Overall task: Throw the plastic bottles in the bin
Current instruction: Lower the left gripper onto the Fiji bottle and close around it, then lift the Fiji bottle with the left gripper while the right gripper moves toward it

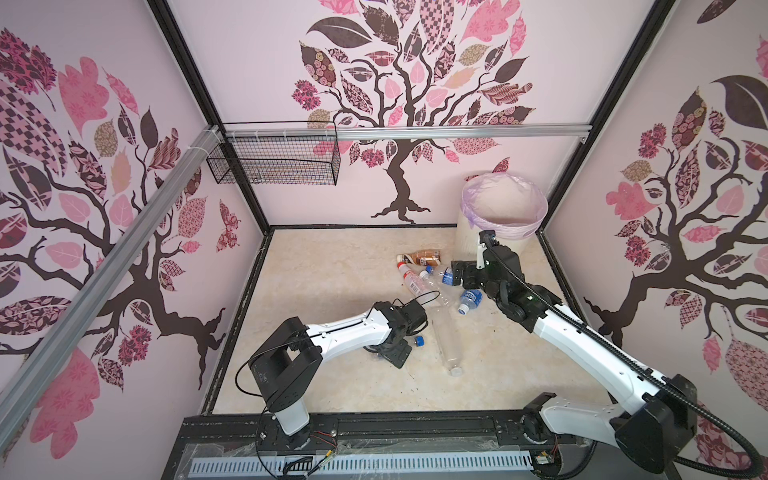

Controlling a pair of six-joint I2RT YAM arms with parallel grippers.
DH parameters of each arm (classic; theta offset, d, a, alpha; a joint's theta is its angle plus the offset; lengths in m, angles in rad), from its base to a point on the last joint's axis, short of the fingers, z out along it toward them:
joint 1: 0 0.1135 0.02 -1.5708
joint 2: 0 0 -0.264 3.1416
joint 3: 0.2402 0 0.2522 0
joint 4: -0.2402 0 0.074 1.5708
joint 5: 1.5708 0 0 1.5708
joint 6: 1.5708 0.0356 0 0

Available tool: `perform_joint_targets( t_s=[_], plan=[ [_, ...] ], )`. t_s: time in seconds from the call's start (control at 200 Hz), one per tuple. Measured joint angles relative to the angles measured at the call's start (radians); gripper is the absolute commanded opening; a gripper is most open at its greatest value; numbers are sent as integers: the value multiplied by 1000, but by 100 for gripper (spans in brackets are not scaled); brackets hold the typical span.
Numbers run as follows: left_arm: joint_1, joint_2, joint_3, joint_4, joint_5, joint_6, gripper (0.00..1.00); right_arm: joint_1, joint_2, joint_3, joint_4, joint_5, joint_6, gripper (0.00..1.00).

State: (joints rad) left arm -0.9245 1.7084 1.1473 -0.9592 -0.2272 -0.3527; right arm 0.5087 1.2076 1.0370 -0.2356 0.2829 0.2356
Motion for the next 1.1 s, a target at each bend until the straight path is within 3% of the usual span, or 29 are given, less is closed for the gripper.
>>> perform_joint_targets(
  t_s=[0.725,1.1],
  plan=[
    [121,216,240,79,8,-74,98,-1,-34,-17,9,-7,-14,99],
    [164,227,284,101,39,-72,98,-2,-34,-18,9,-7,-14,99]
  ],
)
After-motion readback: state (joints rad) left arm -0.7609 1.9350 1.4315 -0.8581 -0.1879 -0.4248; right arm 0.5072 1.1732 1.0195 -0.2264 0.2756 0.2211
